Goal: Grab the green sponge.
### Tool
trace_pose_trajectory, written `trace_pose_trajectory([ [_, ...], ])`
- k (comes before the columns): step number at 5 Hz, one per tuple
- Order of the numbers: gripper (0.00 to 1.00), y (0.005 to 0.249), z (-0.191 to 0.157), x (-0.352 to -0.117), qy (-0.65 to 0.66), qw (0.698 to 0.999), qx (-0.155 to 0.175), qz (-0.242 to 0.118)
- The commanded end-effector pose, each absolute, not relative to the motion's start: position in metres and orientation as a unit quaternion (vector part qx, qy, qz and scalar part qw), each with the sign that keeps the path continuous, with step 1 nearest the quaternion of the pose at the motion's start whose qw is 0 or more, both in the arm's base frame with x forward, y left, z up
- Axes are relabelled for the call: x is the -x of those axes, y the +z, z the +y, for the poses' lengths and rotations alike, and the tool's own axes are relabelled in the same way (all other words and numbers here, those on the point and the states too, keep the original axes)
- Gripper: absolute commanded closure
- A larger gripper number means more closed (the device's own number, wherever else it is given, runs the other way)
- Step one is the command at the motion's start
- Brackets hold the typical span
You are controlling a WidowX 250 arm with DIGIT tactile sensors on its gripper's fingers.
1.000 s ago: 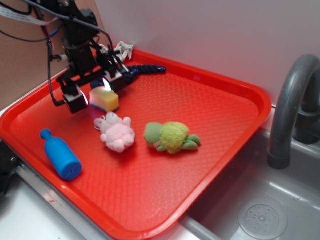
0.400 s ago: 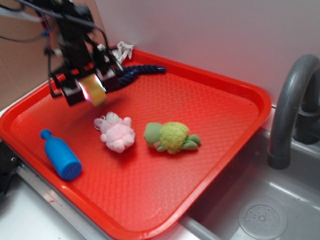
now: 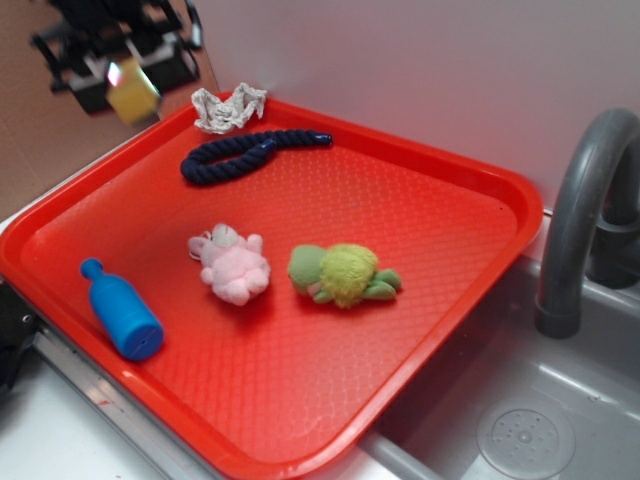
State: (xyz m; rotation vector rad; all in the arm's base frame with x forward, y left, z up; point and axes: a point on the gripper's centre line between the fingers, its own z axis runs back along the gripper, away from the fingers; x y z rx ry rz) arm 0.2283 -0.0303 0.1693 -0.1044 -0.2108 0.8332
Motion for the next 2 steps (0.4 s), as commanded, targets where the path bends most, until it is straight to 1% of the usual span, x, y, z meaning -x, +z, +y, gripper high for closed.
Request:
trace_pose_trajectory([
  [1,1.00,0.2248,-0.0332,-0.2122,0.173,0.972,0.111,-0.115],
  [2,1.00,0.2319,-0.0371,-0.2124,0.129,0.968,0.169,-0.130],
])
